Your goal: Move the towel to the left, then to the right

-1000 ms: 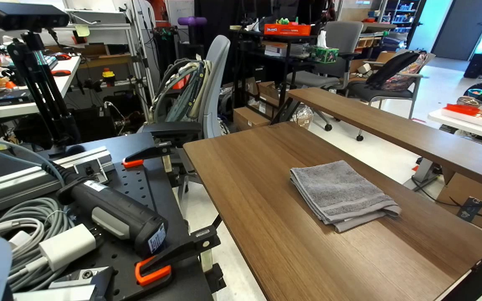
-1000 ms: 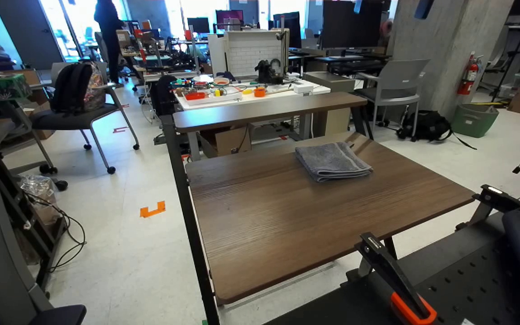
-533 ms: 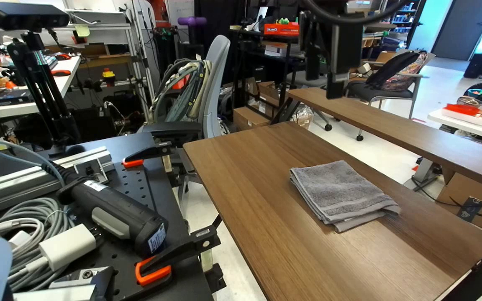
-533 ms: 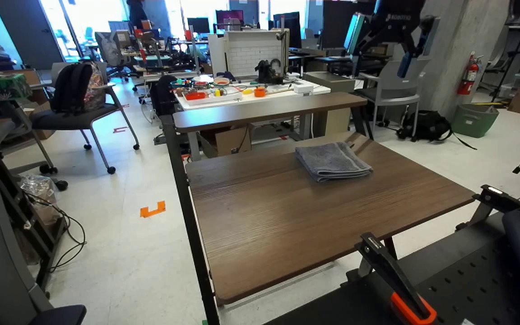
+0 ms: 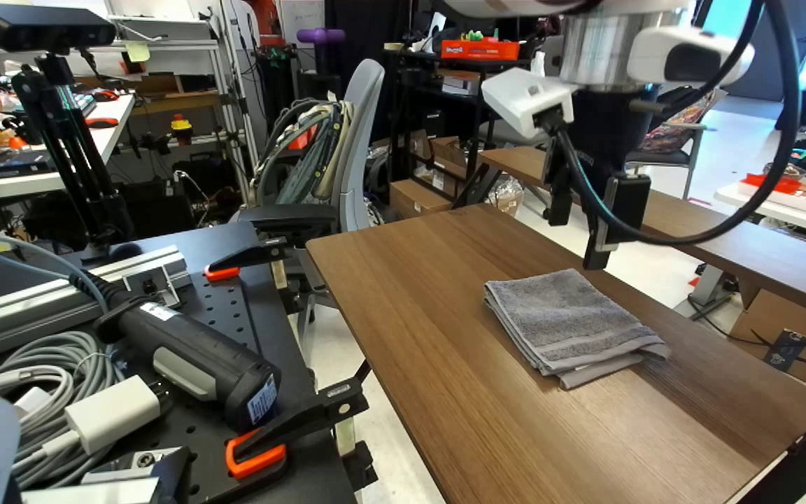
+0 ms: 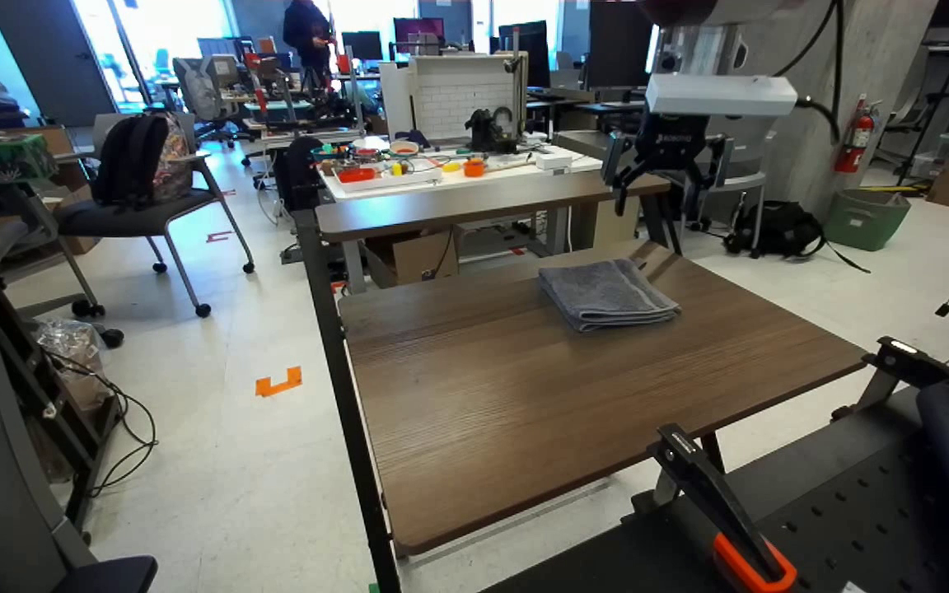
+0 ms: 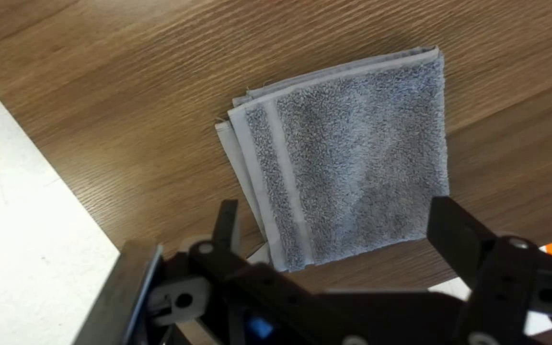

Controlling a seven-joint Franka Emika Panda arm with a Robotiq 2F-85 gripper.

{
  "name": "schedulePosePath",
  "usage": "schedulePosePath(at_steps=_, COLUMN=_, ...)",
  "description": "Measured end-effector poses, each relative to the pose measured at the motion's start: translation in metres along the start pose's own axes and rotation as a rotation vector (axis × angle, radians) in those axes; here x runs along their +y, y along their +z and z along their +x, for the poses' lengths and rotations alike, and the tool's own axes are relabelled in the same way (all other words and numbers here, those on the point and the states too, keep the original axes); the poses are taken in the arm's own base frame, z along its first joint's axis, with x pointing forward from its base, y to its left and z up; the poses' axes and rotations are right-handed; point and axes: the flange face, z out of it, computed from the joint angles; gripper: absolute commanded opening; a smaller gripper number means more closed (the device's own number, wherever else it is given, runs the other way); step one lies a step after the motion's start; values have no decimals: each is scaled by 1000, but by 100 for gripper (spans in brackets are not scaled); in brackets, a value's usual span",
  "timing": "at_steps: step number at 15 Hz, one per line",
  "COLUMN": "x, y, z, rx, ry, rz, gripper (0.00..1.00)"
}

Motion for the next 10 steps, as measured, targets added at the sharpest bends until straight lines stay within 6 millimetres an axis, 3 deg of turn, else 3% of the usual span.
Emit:
schedulePosePath(at_steps=5, x=-7, y=63, z=17, rx=-36, ry=9, rz=6, gripper=100)
schedulePosePath(at_steps=10, x=-9, y=108, z=33, rx=-47, ry=18, rz=0, gripper=100)
